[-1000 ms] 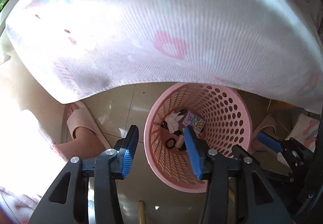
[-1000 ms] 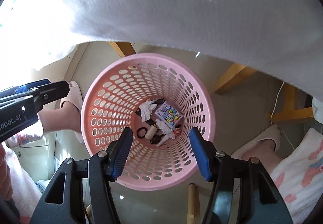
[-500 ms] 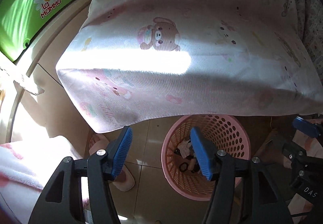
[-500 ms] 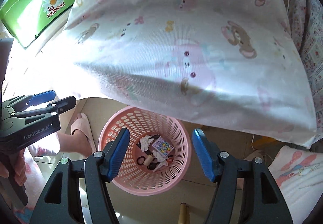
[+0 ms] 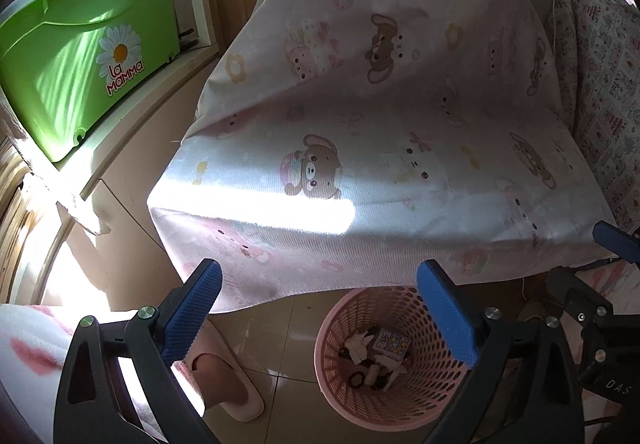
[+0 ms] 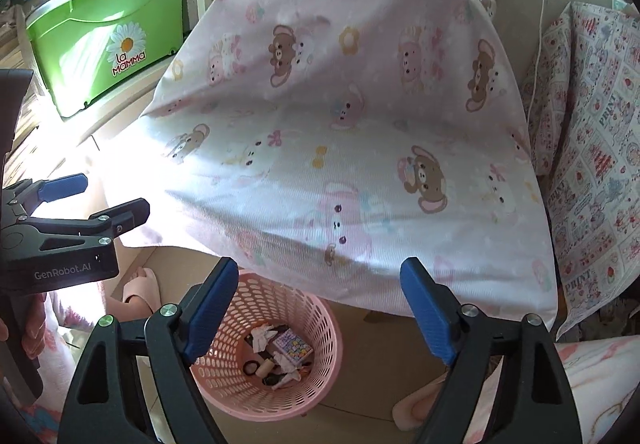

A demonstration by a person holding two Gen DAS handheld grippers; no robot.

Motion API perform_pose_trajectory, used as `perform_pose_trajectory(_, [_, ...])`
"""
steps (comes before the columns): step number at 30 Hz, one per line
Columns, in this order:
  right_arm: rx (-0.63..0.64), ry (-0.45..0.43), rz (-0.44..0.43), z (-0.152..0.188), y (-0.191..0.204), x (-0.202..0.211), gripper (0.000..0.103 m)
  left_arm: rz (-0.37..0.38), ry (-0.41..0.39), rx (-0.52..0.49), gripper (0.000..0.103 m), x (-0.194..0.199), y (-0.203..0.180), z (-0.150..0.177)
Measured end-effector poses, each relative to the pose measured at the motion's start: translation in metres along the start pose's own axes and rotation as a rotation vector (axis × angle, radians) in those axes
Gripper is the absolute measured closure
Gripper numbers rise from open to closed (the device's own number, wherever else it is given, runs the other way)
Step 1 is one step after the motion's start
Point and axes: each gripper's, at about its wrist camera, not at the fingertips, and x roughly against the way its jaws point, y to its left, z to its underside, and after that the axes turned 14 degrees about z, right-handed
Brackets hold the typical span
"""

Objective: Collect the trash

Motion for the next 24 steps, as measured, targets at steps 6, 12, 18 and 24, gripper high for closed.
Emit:
perform_pose_trajectory(6, [-0.064, -0.095, -0.014, -0.002, -0.01, 0.015, 0.011, -0.013, -0.019, -0.02, 0.003, 0.004, -0.01, 0.0])
perform_pose_trajectory(12, [-0.112, -0.117, -0.012, -0.004, -0.019, 0.02, 0.01, -0.027, -0.078, -0.021, 0.001, 0.016, -0.013, -0.002])
perform_pose_trajectory(18, [-0.143, -0.124, -0.005, -0.004, -0.024, 0.02, 0.01, -0.01, -0.091, -0.014, 0.001, 0.024, -0.013, -0.003])
perform_pose_trajectory(24, [-0.154, -0.138, 0.009, -0.003, -0.028, 0.02, 0.01, -0.011, -0.175, -0.036, 0.001, 0.043, -0.018, -0.004])
